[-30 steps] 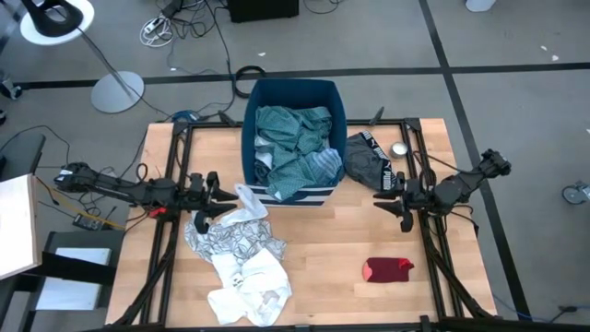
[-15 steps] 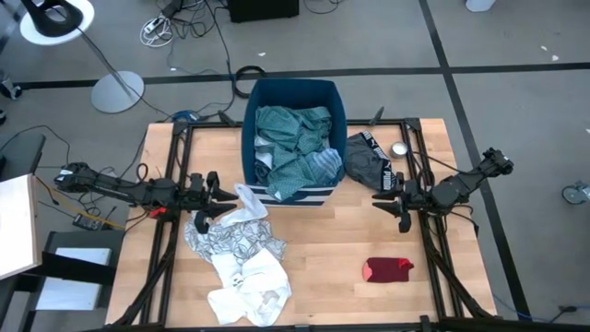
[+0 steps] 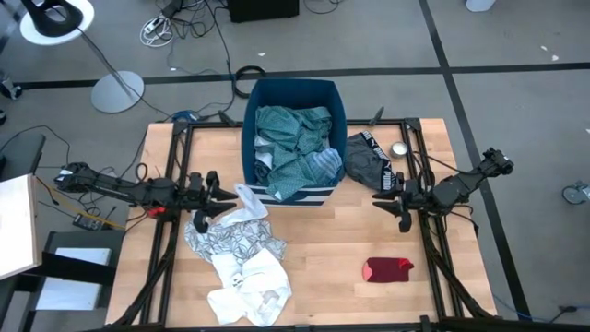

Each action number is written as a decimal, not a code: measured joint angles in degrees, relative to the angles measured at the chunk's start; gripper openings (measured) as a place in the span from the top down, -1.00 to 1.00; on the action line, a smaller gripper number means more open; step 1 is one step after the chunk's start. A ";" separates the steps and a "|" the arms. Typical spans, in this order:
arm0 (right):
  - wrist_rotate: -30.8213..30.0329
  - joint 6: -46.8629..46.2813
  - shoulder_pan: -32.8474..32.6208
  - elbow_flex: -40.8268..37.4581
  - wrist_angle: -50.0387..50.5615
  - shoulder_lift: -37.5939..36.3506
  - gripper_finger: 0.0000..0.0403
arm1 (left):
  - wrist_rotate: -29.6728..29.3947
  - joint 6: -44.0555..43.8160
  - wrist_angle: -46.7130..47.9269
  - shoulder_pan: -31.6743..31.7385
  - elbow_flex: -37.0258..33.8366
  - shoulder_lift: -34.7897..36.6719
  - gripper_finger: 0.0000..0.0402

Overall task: Sort clothes
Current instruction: Put the grey boxer into the blue bin

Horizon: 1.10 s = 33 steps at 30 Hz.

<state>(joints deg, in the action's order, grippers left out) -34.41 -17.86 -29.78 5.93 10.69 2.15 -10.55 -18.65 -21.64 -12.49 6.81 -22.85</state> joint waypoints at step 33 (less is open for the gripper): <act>-20.58 -9.42 22.76 36.96 23.56 35.04 0.46 | -7.91 4.94 21.99 -4.55 28.34 -23.15 0.33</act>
<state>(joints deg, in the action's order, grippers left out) -54.99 -27.28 -7.02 42.89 34.25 37.19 -18.46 -13.72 0.34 -17.04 35.14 -46.00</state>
